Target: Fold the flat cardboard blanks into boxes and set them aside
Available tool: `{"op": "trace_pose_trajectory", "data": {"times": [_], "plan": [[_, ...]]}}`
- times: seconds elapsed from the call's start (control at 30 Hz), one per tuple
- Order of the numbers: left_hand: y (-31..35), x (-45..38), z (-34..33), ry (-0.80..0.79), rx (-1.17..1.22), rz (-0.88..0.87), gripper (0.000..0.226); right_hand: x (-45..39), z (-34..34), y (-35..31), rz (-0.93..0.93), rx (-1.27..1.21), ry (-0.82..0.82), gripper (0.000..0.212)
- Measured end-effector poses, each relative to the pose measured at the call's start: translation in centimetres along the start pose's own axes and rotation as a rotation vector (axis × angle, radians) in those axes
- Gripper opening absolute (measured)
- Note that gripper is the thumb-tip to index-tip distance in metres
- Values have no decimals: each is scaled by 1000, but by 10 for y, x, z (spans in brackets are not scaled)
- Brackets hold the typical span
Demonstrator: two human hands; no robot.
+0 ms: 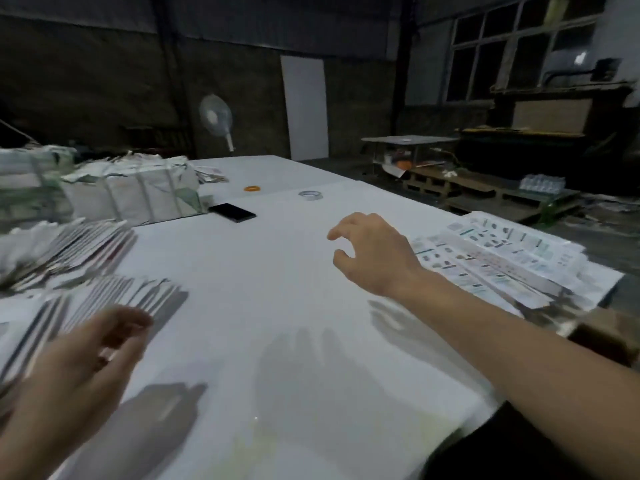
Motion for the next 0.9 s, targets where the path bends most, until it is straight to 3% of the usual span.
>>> {"op": "trace_pose_trajectory", "data": {"times": [0.07, 0.23, 0.33, 0.4, 0.47, 0.53, 0.63, 0.77, 0.9], "plan": [[21, 4, 11, 114, -84, -94, 5, 3, -18, -50, 89, -187, -12, 27], [37, 6, 39, 256, -282, -127, 11, 7, -54, -174, 228, -553, -88, 17], [32, 6, 58, 421, -404, -132, 13, 3, -62, -227, 280, -695, -68, 18], [17, 4, 66, 351, -603, 65, 22, -2, -64, -246, 277, -762, -52, 22], [-1, 5, 71, 54, -762, 411, 39, -6, -69, -256, 270, -791, -44, 22], [-10, 9, 68, -163, -780, 586, 38, -8, -77, -259, 255, -805, -55, 20], [-14, 11, 57, -166, -787, 454, 35, -4, -89, -259, 206, -828, -78, 21], [-6, 11, 59, -46, -705, 393, 53, -1, -98, -256, 183, -859, -87, 22], [6, 9, 61, 124, -638, 310, 57, -4, -97, -252, 162, -936, -72, 14]]}}
Point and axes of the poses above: each hand's wrist, its own x-axis away from the middle knuckle, its own z-axis out of the back of the hand, y = z × x, the point moved 2 cm from there along -x, towards the middle knuckle, and after that the axes turned 1 degree about x, right-handed, at the moved point
